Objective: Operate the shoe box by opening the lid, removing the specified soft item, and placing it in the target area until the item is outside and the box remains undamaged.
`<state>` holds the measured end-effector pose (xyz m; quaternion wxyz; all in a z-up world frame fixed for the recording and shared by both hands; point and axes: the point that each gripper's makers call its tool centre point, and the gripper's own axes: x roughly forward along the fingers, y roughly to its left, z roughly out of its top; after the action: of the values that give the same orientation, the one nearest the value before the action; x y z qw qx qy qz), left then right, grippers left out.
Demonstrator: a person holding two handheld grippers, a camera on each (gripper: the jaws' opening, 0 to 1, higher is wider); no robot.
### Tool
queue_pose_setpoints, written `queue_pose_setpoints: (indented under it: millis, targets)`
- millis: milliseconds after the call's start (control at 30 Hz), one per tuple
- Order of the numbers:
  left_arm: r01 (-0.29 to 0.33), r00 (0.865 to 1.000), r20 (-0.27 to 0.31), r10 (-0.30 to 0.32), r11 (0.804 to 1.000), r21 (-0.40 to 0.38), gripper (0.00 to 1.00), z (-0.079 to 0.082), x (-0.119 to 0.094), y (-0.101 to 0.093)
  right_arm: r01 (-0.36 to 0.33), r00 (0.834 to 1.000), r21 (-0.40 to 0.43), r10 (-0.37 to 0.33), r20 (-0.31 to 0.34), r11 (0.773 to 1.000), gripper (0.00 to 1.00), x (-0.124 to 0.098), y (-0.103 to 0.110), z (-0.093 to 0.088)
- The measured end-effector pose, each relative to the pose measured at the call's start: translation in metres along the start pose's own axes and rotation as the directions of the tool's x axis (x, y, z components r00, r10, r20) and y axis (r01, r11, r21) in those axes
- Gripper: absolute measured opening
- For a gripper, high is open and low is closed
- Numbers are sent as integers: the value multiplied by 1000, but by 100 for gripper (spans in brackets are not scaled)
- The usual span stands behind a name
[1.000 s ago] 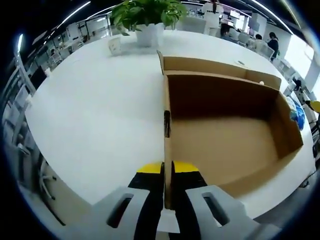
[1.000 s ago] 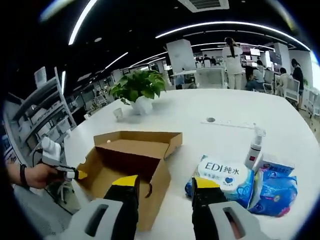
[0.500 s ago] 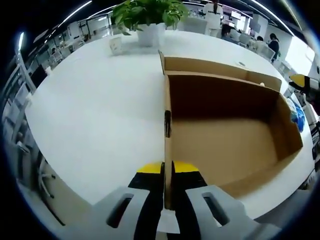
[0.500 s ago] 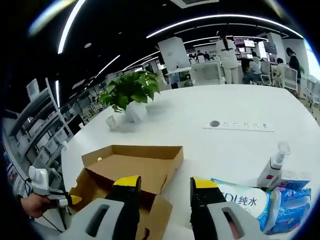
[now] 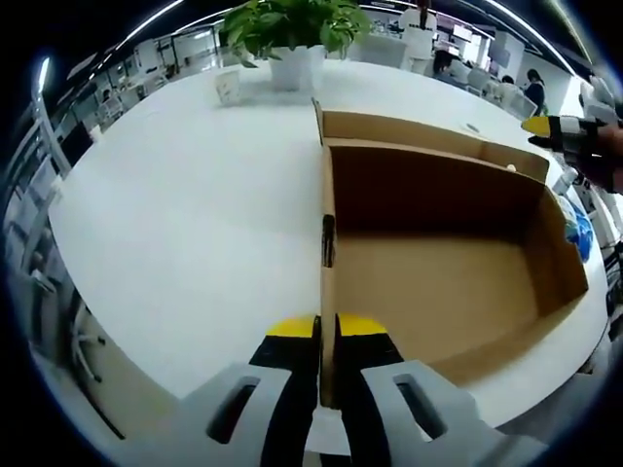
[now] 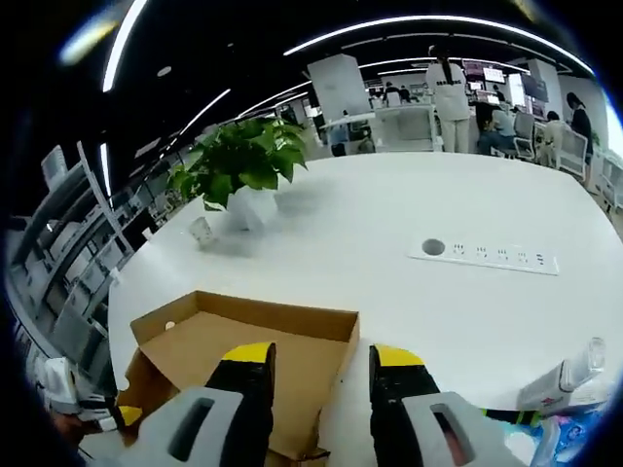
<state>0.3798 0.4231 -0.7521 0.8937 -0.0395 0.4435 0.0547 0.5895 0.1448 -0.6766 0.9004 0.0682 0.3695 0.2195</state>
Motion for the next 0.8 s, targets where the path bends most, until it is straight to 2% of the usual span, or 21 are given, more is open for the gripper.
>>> queue_pose_setpoints:
  millis: [133, 233, 367, 433, 600, 767, 800]
  targets:
    - [-1, 1000, -2, 1, 1000, 1, 3, 0, 0, 0, 17, 999, -26, -18, -38, 1000, 32, 16, -4, 0]
    - [-1, 1000, -1, 1, 1000, 2, 3, 0, 0, 0, 29, 996, -44, -32, -78, 999, 30, 31, -8, -7]
    - [-1, 1000, -1, 1, 1000, 1, 3, 0, 0, 0, 55, 992, -125, -68, -102, 991, 22, 44, -12, -15]
    - [-2, 1000, -1, 2, 1000, 2, 3, 0, 0, 0, 59, 991, -115, -72, -111, 992, 20, 50, -14, -18]
    - [-3, 1000, 0, 3, 1000, 8, 3, 0, 0, 1, 97, 976, -105, -115, -186, 990, 11, 62, -25, -34]
    - [-4, 1000, -1, 4, 1000, 13, 3, 0, 0, 0, 122, 969, -41, -128, -214, 992, 9, 65, -31, -40]
    - [-4, 1000, -1, 4, 1000, 13, 3, 0, 0, 0, 113, 969, -46, -120, -215, 993, 6, 66, -29, -40]
